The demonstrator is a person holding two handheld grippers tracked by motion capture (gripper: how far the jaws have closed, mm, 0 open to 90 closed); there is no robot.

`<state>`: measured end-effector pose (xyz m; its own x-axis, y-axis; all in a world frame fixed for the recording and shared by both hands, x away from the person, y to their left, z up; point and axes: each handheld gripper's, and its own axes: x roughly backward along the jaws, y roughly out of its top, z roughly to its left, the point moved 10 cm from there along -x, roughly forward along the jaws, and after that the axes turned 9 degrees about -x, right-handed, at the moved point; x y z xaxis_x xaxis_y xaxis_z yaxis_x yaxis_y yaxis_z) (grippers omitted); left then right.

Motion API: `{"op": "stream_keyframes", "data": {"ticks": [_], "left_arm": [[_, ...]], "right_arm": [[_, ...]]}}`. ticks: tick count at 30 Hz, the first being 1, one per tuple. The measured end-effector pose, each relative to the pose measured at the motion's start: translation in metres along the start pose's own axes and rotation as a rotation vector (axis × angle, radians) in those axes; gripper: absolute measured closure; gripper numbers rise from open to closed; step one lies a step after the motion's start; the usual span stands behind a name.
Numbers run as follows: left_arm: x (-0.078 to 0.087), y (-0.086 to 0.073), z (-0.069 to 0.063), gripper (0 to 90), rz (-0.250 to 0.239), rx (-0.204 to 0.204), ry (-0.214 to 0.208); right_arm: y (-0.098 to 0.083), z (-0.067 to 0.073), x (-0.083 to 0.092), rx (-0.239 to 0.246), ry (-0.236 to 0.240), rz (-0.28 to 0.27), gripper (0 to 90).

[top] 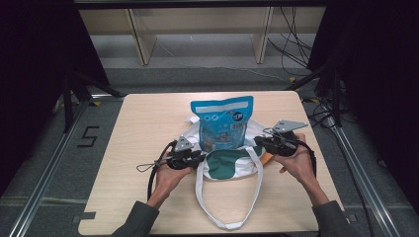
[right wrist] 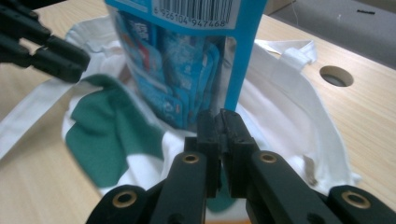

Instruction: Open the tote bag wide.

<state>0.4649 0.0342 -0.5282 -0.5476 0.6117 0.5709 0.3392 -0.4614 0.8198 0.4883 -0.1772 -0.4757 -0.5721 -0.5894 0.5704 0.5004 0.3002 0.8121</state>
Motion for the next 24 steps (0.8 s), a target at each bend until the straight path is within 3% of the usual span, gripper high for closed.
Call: {"op": "stream_keyframes", "data": {"ticks": [2, 5, 6, 7, 9, 10, 12, 13, 15, 17, 21, 23, 24], "left_arm": [[-0.002, 0.0, 0.0, 72.6, -0.016, 0.027, 0.008], [0.001, -0.002, 0.002, 73.0, -0.007, 0.025, 0.0], [0.0, -0.001, 0.002, 73.0, -0.026, 0.054, 0.005], [0.001, -0.004, 0.003, 73.2, -0.012, 0.037, -0.005], [-0.001, -0.008, 0.002, 74.1, -0.007, 0.049, -0.013], [-0.002, -0.013, 0.001, 74.4, 0.01, 0.041, -0.019], [-0.007, -0.015, -0.003, 75.5, -0.004, 0.064, -0.014], [-0.007, -0.018, -0.003, 76.1, 0.016, 0.037, -0.014], [-0.01, -0.022, -0.004, 77.3, 0.026, 0.023, -0.012], [-0.016, -0.027, -0.005, 77.8, 0.029, 0.031, -0.007], [-0.021, -0.03, -0.004, 79.0, 0.049, 0.02, 0.009], [-0.019, -0.028, -0.005, 78.7, 0.047, 0.02, 0.016], [-0.015, -0.026, -0.003, 77.4, 0.05, 0.005, 0.022]], "right_arm": [[-0.006, 0.002, -0.01, -0.006, 0.003, 0.048, 88.3], [-0.019, 0.006, -0.013, -0.006, 0.001, 0.105, 89.6], [-0.022, 0.006, -0.013, 0.011, 0.013, 0.107, 89.8], [-0.03, 0.008, -0.011, 0.004, 0.013, 0.131, 89.8], [-0.044, 0.007, -0.012, 0.014, 0.006, 0.15, 90.0], [-0.047, 0.007, -0.016, 0.003, 0.002, 0.129, 90.0], [-0.06, 0.004, -0.02, 0.015, 0.0, 0.185, 90.0], [-0.066, 0.007, -0.024, -0.01, -0.004, 0.197, 90.0], [-0.07, 0.008, -0.027, 0.003, -0.007, 0.209, 90.0], [-0.073, 0.007, -0.031, -0.001, -0.007, 0.202, 90.0], [-0.084, 0.007, -0.036, -0.009, -0.006, 0.244, 90.0], [-0.081, 0.006, -0.039, 0.015, 0.004, 0.211, 90.0], [-0.082, 0.009, -0.037, -0.023, -0.006, 0.219, 90.0]]}}
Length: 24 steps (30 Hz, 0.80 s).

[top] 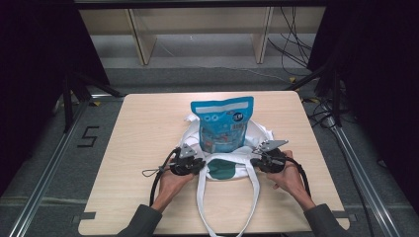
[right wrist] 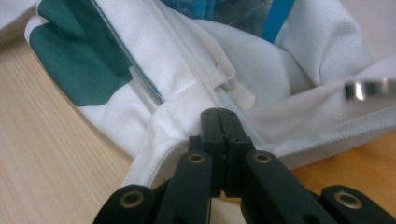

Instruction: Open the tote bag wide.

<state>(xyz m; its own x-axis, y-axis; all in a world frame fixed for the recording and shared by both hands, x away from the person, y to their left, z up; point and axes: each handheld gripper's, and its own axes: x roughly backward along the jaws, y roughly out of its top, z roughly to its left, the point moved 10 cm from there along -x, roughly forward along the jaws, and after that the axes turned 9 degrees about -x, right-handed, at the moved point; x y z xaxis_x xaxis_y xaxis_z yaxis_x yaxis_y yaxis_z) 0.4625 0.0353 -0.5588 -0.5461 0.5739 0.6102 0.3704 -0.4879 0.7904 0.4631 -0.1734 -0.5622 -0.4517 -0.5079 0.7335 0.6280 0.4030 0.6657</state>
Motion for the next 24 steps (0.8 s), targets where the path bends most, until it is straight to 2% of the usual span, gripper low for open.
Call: {"op": "stream_keyframes", "data": {"ticks": [1, 2, 3, 4, 5, 6, 7, 8, 9, 10, 12, 13, 16, 17, 19, 20, 23, 24], "left_arm": [[0.003, 0.003, 0.001, 75.2, -0.013, 0.008, -0.003], [0.01, 0.007, 0.005, 74.2, -0.029, 0.013, 0.005], [0.013, 0.01, 0.006, 72.6, -0.044, 0.023, -0.002], [0.015, 0.013, 0.006, 71.7, -0.064, 0.05, -0.011], [0.019, 0.014, 0.008, 70.6, -0.063, 0.048, -0.01], [0.02, 0.017, 0.008, 69.8, -0.086, 0.067, -0.012], [0.023, 0.019, 0.008, 69.3, -0.093, 0.076, -0.024], [0.027, 0.023, 0.008, 68.9, -0.111, 0.087, -0.027], [0.03, 0.024, 0.008, 68.0, -0.113, 0.09, -0.03], [0.033, 0.025, 0.007, 67.3, -0.113, 0.094, -0.032], [0.04, 0.026, 0.008, 65.9, -0.112, 0.075, -0.036], [0.041, 0.028, 0.007, 64.9, -0.132, 0.093, -0.034], [0.052, 0.028, 0.005, 63.0, -0.145, 0.097, -0.038], [0.056, 0.027, 0.005, 62.5, -0.147, 0.097, -0.038], [0.061, 0.024, 0.005, 61.3, -0.151, 0.093, -0.043], [0.063, 0.022, 0.005, 60.4, -0.15, 0.099, -0.04], [0.068, 0.015, 0.008, 56.7, -0.15, 0.108, -0.025], [0.069, 0.013, 0.01, 55.8, -0.148, 0.118, -0.02]], "right_arm": [[0.001, -0.001, 0.003, 0.0, -0.009, 0.009, 90.0], [0.005, -0.004, 0.005, 0.03, -0.022, -0.01, 90.0], [0.01, -0.005, 0.009, 0.009, -0.019, -0.036, 88.7], [0.014, -0.007, 0.011, 0.017, -0.012, -0.061, 87.6], [0.016, -0.008, 0.015, 0.011, -0.006, -0.056, 86.0], [0.019, -0.009, 0.016, 0.009, -0.002, -0.074, 85.2], [0.019, -0.009, 0.018, -0.015, 0.007, -0.067, 84.7], [0.021, -0.011, 0.019, 0.006, 0.012, -0.081, 84.2], [0.023, -0.01, 0.023, -0.034, 0.013, -0.089, 83.6], [0.025, -0.011, 0.025, -0.016, 0.017, -0.099, 82.7], [0.027, -0.009, 0.031, -0.036, 0.02, -0.114, 79.8], [0.03, -0.01, 0.034, -0.032, 0.02, -0.131, 78.2], [0.034, -0.01, 0.042, -0.008, 0.017, -0.154, 74.0], [0.032, -0.006, 0.044, -0.037, 0.03, -0.145, 73.4], [0.032, -0.008, 0.048, -0.015, 0.02, -0.159, 72.1], [0.03, -0.006, 0.05, -0.036, 0.027, -0.148, 70.8], [0.03, -0.013, 0.053, -0.032, 0.003, -0.162, 66.5], [0.028, -0.012, 0.054, -0.053, 0.009, -0.148, 65.9]]}}
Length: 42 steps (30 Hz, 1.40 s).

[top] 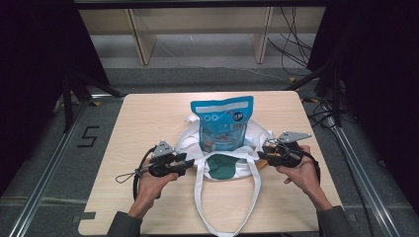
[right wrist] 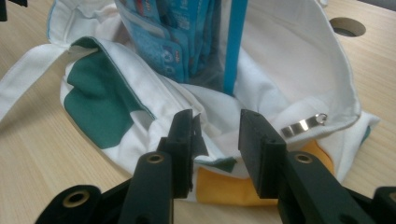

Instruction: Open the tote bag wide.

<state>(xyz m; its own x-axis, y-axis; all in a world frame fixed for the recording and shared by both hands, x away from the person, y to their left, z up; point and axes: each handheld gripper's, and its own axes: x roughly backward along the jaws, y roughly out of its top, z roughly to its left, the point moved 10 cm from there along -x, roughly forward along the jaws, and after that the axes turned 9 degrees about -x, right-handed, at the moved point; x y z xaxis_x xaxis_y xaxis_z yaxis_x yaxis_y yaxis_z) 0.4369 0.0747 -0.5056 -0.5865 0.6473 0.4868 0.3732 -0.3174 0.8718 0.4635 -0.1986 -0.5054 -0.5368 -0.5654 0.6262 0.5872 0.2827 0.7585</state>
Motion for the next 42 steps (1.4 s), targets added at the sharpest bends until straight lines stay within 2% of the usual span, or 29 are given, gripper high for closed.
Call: {"op": "stream_keyframes", "data": {"ticks": [1, 2, 3, 4, 6, 7, 8, 9, 10, 11, 12, 13, 14, 15, 16, 18, 21, 22, 23, 25, 26, 29, 30, 32, 34, 35, 36, 38, 42], "left_arm": [[0.002, -0.001, 0.002, 53.9, 0.001, 0.006, 0.009], [0.003, -0.002, 0.003, 52.6, 0.0, 0.019, 0.011], [0.004, -0.003, 0.005, 51.3, 0.004, 0.005, 0.016], [0.006, -0.006, 0.005, 50.7, 0.009, 0.019, 0.022], [0.007, -0.01, 0.006, 48.4, 0.01, 0.015, 0.023], [0.008, -0.012, 0.008, 47.5, 0.017, 0.007, 0.033], [0.008, -0.016, 0.009, 46.3, 0.025, 0.012, 0.038], [0.008, -0.016, 0.009, 44.1, 0.025, 0.012, 0.038], [0.01, -0.019, 0.01, 43.3, 0.032, 0.0, 0.045], [0.011, -0.021, 0.01, 42.4, 0.038, 0.001, 0.044], [0.011, -0.021, 0.01, 41.2, 0.034, 0.007, 0.043], [0.012, -0.023, 0.01, 40.2, 0.042, 0.002, 0.046], [0.012, -0.024, 0.01, 39.0, 0.038, 0.005, 0.045], [0.013, -0.025, 0.01, 37.8, 0.045, 0.01, 0.043], [0.013, -0.027, 0.009, 37.0, 0.048, 0.014, 0.04], [0.016, -0.033, 0.009, 34.7, 0.073, -0.006, 0.038], [0.016, -0.036, 0.007, 33.1, 0.062, 0.008, 0.035], [0.018, -0.037, 0.007, 32.5, 0.068, 0.009, 0.04], [0.018, -0.039, 0.006, 32.0, 0.063, 0.004, 0.035], [0.021, -0.041, 0.003, 30.9, 0.07, 0.005, 0.032], [0.022, -0.042, 0.002, 30.3, 0.06, 0.008, 0.037], [0.025, -0.048, -0.003, 28.7, 0.069, 0.011, 0.032], [0.026, -0.05, -0.004, 28.4, 0.073, 0.005, 0.025], [0.028, -0.052, -0.005, 27.4, 0.066, -0.012, 0.031], [0.031, -0.056, -0.007, 26.5, 0.065, -0.006, 0.041], [0.033, -0.058, -0.007, 26.1, 0.074, -0.016, 0.039], [0.034, -0.06, -0.009, 25.7, 0.068, 0.008, 0.047], [0.037, -0.065, -0.011, 24.9, 0.066, 0.015, 0.055], [0.043, -0.073, -0.011, 23.8, 0.078, 0.008, 0.068]], "right_arm": [[0.001, -0.003, 0.001, 0.017, -0.009, -0.015, 64.9], [0.0, -0.003, 0.002, 0.003, -0.007, -0.006, 64.0], [-0.002, -0.003, 0.002, -0.007, -0.012, -0.006, 62.4], [-0.002, -0.005, 0.003, 0.009, -0.017, -0.006, 61.2], [-0.005, -0.006, 0.004, -0.021, -0.03, -0.005, 58.3], [-0.005, -0.009, 0.005, 0.0, -0.032, -0.007, 57.1], [-0.007, -0.009, 0.007, -0.022, -0.039, 0.001, 56.1], [-0.007, -0.009, 0.007, -0.022, -0.039, 0.001, 56.1], [-0.009, -0.01, 0.008, -0.036, -0.037, -0.004, 52.6], [-0.01, -0.013, 0.008, -0.031, -0.048, -0.012, 51.6], [-0.012, -0.013, 0.01, -0.05, -0.052, -0.004, 50.3], [-0.011, -0.015, 0.009, -0.03, -0.052, -0.016, 49.4], [-0.014, -0.013, 0.01, -0.062, -0.054, 0.0, 48.5], [-0.015, -0.013, 0.011, -0.067, -0.056, 0.001, 47.7], [-0.015, -0.017, 0.011, -0.035, -0.063, -0.003, 47.1], [-0.017, -0.017, 0.013, -0.055, -0.059, 0.002, 46.3], [-0.019, -0.018, 0.013, -0.05, -0.074, -0.018, 44.8], [-0.021, -0.019, 0.015, -0.046, -0.072, 0.001, 44.4], [-0.022, -0.018, 0.014, -0.065, -0.076, -0.009, 44.1], [-0.025, -0.02, 0.016, -0.041, -0.075, -0.001, 43.5], [-0.028, -0.017, 0.016, -0.081, -0.078, 0.004, 43.3], [-0.032, -0.017, 0.016, -0.076, -0.074, 0.001, 42.4], [-0.035, -0.016, 0.018, -0.086, -0.08, 0.025, 42.2], [-0.034, -0.019, 0.018, -0.049, -0.087, -0.002, 41.8], [-0.038, -0.016, 0.019, -0.081, -0.083, 0.016, 41.5], [-0.038, -0.017, 0.019, -0.066, -0.089, 0.002, 41.3], [-0.039, -0.019, 0.02, -0.038, -0.091, 0.009, 41.4], [-0.041, -0.018, 0.022, -0.036, -0.097, 0.013, 41.0], [-0.048, -0.014, 0.025, -0.079, -0.086, 0.01, 40.7]]}}
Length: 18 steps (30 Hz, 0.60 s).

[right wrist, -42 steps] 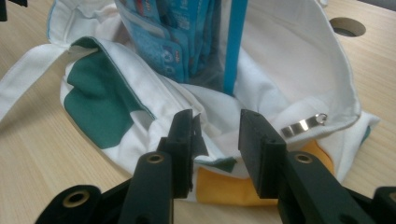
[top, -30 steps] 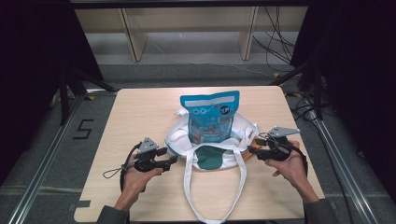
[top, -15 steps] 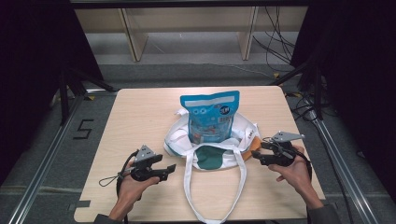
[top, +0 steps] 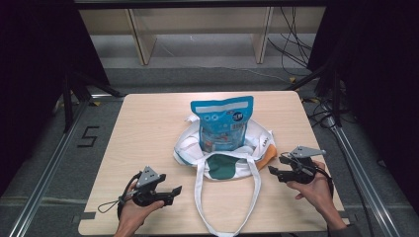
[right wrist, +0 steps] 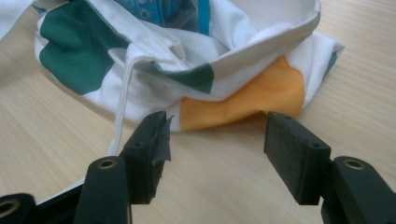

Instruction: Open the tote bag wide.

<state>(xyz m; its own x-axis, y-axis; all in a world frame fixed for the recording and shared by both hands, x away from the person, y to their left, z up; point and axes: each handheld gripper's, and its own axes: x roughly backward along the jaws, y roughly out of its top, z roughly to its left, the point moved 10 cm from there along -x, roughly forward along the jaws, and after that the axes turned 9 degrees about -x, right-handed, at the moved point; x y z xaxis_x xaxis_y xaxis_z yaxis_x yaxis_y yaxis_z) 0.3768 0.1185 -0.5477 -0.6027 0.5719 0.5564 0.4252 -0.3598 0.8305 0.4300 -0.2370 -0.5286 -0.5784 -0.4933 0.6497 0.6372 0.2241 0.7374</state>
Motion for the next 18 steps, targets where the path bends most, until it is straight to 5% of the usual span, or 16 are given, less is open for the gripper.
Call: {"op": "stream_keyframes", "data": {"ticks": [8, 9, 18], "left_arm": [[0.009, -0.012, -0.006, 21.7, 0.005, -0.001, 0.012], [0.009, -0.013, -0.005, 21.6, 0.008, -0.031, 0.009], [0.005, -0.016, -0.01, 20.9, 0.018, -0.017, 0.008]], "right_arm": [[-0.024, 0.006, 0.015, -0.041, 0.011, 0.018, 39.5], [-0.027, 0.006, 0.016, -0.026, 0.009, 0.01, 39.3], [-0.047, 0.004, 0.021, -0.009, 0.0, 0.025, 38.6]]}}
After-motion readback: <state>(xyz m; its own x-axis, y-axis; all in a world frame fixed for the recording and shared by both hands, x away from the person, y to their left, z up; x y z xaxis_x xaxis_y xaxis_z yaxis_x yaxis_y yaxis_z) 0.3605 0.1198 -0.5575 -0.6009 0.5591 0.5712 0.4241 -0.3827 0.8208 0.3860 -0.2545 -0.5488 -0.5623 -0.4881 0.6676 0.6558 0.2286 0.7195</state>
